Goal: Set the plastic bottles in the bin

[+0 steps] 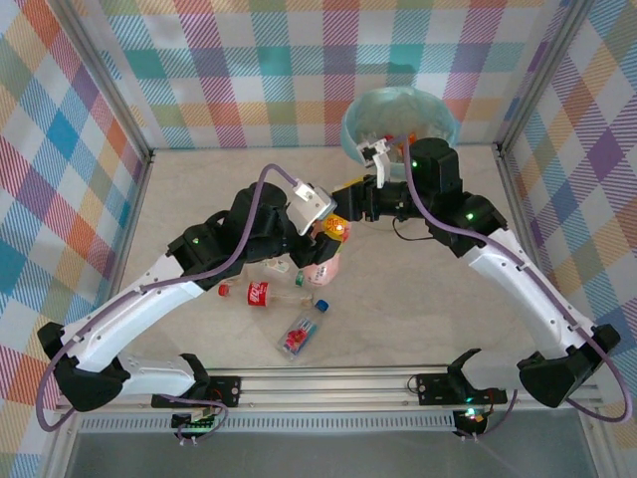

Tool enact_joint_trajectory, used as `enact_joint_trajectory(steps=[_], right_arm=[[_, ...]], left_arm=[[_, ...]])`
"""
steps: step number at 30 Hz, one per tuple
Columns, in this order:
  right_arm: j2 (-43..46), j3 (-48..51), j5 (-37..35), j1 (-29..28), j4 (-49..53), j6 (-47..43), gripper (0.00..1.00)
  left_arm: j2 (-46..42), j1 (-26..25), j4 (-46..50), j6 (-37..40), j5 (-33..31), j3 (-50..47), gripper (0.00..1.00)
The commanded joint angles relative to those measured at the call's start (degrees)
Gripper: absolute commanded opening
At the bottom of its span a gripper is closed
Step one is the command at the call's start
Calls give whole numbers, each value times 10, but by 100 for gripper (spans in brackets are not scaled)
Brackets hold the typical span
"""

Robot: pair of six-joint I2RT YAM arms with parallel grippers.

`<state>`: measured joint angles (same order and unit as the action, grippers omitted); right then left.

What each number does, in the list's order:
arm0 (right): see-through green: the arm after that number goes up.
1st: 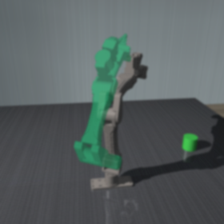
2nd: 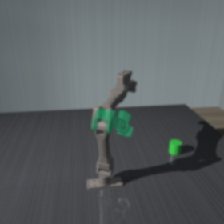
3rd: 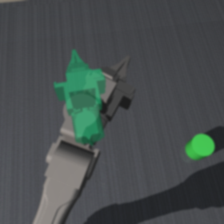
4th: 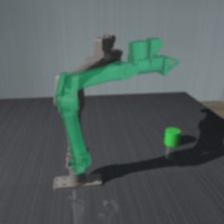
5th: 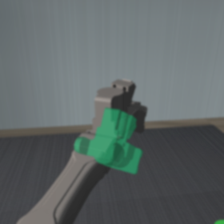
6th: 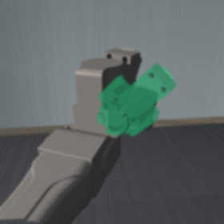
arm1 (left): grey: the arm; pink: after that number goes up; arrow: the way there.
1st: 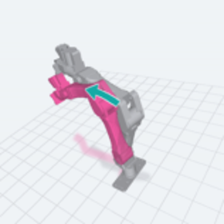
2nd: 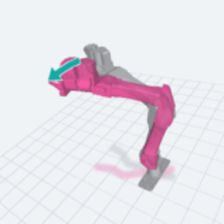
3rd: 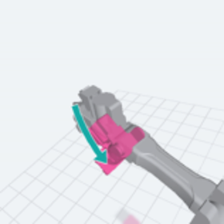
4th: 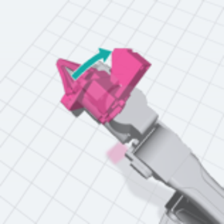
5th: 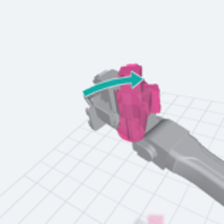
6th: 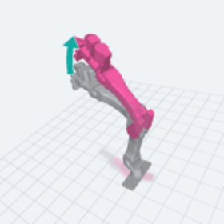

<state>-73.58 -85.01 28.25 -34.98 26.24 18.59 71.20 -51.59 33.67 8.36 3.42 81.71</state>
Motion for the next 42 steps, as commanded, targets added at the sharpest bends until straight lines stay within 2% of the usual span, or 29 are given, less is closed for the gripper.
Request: enact_joint_trajectory(steps=[1,5,9,13,20,24,26,31,35,42], right_arm=[[-5,-27,11,-3,22,-14,43],[-3,-37,-6,-4,40,-24,32],[0,-68,-42,-3,69,-44,22],[-2,-127,-123,-3,106,-88,20],[-44,-278,-317,25,114,-212,17],[-90,-345,-450,39,55,-324,18],[-120,-368,-495,52,18,-374,19],[-232,-466,-547,99,5,-435,18],[-309,-525,-575,109,18,-463,17],[-384,-547,-588,111,37,-444,17]], left_arm=[[1,-6,-15,13,-2,26,57],[0,-6,-19,10,-20,26,61],[-8,-6,-34,5,-30,22,82],[-25,-6,-61,5,-26,12,100],[-57,-6,-98,10,-34,-10,100],[-59,-5,-117,22,-43,-15,100],[-55,-5,-115,24,-48,-9,100],[-65,-5,-112,23,-62,-20,100],[-85,-5,-117,19,-80,-46,100],[-105,-5,-106,22,-103,-67,100]])
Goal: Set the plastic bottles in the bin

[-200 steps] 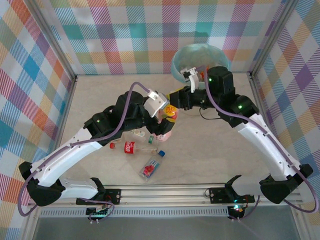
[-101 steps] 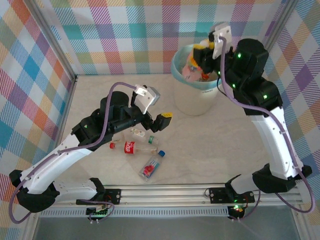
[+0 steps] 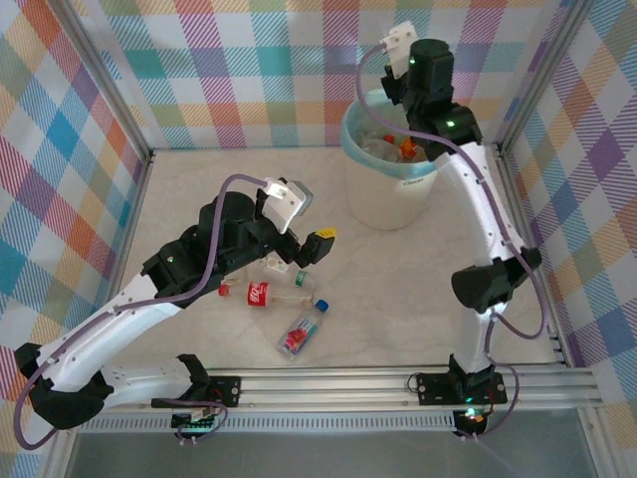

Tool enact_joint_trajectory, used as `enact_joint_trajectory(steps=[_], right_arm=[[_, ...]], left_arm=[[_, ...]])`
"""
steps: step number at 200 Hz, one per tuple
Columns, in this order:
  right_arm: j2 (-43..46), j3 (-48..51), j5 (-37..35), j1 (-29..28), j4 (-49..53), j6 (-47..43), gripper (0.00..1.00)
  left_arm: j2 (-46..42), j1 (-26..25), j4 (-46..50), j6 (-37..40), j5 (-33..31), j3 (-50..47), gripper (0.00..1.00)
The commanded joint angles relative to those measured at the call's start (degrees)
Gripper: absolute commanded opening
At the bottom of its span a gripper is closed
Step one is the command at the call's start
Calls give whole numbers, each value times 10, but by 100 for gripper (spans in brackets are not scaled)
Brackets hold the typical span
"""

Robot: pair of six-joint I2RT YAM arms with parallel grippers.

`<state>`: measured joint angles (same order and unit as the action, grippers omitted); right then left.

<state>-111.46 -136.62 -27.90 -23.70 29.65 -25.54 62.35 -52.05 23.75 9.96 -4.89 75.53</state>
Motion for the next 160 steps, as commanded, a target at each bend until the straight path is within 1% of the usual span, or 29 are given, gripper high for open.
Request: enact_joint_trajectory(steps=[1,22,41,76,118,160], right_arm=[[-13,-28,-28,-2,8,4,17],[-37,-26,-36,-2,28,19,21],[-51,-17,-47,-1,39,25,22],[-52,32,-45,5,41,52,24],[-54,61,-33,19,64,96,27],[-46,62,4,37,88,139,31]], left_arm=[[-18,-1,-5,7,-24,-7,100],[-25,-1,-4,5,-32,-14,100],[-30,-1,-3,1,-35,-21,100],[-31,-1,3,0,-41,-24,100],[-30,-1,3,-6,-44,-27,100],[-22,-1,15,-14,-43,-13,100]])
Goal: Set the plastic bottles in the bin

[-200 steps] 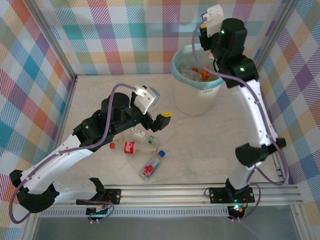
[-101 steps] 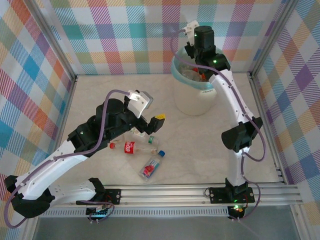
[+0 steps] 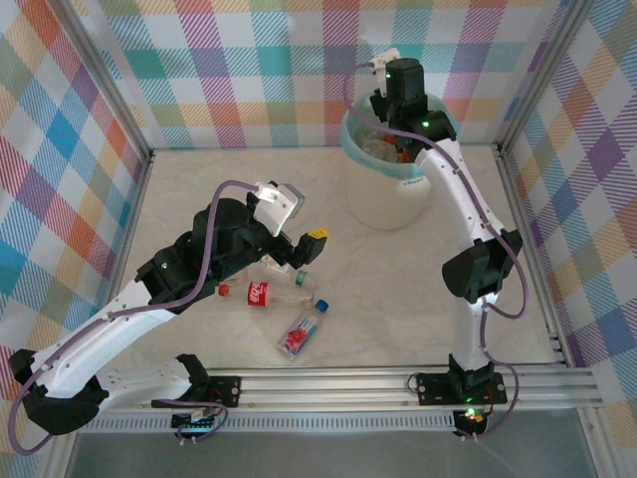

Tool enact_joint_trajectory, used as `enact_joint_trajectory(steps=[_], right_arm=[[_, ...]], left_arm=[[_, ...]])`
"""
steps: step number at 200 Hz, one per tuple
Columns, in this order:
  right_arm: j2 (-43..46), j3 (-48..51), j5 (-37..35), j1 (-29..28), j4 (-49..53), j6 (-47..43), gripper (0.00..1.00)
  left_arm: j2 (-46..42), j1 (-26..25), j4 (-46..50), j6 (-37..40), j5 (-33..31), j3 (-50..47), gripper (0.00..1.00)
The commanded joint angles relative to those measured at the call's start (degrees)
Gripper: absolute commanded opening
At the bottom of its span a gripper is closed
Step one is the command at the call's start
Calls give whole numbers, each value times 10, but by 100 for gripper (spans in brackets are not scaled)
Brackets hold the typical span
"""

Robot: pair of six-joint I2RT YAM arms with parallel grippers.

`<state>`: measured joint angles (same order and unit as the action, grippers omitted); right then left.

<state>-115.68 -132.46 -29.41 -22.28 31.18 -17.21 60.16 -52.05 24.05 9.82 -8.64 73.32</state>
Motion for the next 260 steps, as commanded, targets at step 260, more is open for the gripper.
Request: enact_joint_trajectory(steps=[260], right_arm=[[-39,66,138,29,24,105,35]], left_arm=[[16,-1,16,-25,-19,8,100]])
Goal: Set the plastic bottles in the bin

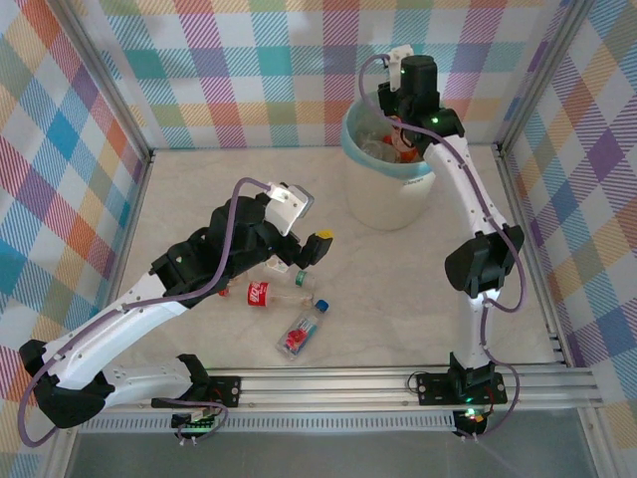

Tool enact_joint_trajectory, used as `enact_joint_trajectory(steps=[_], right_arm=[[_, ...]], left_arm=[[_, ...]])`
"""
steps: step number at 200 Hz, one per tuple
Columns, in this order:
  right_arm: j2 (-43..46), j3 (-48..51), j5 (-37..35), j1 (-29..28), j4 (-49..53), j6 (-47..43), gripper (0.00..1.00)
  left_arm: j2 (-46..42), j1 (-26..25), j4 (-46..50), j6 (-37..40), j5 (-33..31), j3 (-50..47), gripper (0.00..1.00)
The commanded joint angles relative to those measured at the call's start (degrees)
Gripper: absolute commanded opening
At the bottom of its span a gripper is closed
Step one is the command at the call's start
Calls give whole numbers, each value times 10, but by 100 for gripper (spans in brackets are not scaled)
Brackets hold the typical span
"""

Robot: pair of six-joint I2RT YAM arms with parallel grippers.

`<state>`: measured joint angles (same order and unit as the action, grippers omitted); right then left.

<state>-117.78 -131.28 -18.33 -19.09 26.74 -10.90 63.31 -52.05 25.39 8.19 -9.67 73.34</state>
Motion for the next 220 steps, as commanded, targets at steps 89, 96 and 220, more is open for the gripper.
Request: enact_joint_trajectory(steps=[89,96,220], right_arm=[[29,87,98,-1,82,85,50],[30,78,104,-2,86,86,52],[90,25,163,-1,135,145,68]], left_arm=[[-1,-1,-7,-14,0,10,100],[1,-1,-6,-14,2,11,100],[-4,-1,-5,-19,-9,14,100]])
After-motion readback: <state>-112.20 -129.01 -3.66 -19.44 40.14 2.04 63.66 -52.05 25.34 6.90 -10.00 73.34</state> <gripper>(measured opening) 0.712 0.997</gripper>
